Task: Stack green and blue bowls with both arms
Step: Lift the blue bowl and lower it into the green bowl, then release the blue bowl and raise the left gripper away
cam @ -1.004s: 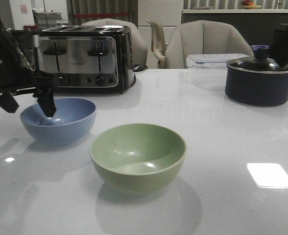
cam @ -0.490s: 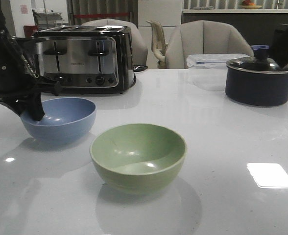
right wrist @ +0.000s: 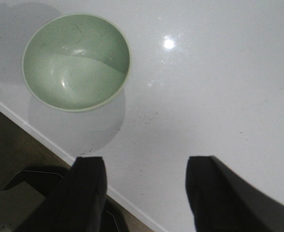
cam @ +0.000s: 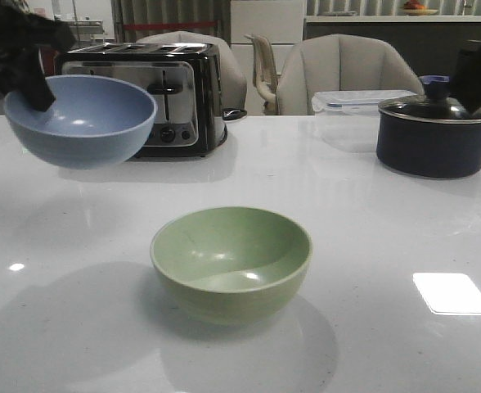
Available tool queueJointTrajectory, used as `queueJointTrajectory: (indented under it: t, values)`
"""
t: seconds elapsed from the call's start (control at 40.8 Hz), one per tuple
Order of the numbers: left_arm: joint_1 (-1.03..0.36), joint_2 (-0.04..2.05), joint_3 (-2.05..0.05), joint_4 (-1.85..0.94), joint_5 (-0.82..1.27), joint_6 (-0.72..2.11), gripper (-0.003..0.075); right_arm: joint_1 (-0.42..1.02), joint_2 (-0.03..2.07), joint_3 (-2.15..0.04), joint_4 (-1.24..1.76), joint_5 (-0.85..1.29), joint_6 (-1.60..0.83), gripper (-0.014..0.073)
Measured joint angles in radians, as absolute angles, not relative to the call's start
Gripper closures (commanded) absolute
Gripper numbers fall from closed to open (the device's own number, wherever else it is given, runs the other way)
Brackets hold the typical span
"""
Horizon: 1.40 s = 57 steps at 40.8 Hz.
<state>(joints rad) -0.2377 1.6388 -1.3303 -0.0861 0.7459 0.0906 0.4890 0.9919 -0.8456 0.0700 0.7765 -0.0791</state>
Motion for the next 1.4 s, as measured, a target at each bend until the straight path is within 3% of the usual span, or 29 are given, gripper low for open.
queueJointTrajectory:
  t: [0.465, 0.735, 0.833, 0.955, 1.029, 1.396]
  values:
    - [-0.555, 1.672, -1.330, -0.155, 0.758, 0.124, 0.0618, 0.489, 0.992, -0.846, 0.070, 0.777, -0.079, 0.0109]
    - [-0.588, 1.782, -1.330, -0.157, 0.730, 0.124, 0.0609, 0.489, 0.992, -0.846, 0.070, 0.777, -0.079, 0.0109]
    - [-0.588, 1.808, -1.330, -0.157, 0.720, 0.124, 0.0518, 0.489, 0.992, -0.846, 0.070, 0.777, -0.079, 0.0109]
    - [-0.588, 1.828, -1.330, -0.157, 0.715, 0.124, 0.0296, 0.489, 0.992, -0.846, 0.070, 0.777, -0.079, 0.0109]
    - [-0.588, 1.830, -1.330, -0.159, 0.715, 0.124, 0.0206, 0.489, 0.992, -0.846, 0.070, 0.777, -0.079, 0.0109]
    - [-0.588, 1.571, -1.323, -0.103, 0.772, 0.124, 0.0188, 0.489, 0.992, -0.846, 0.070, 0.777, -0.079, 0.0109]
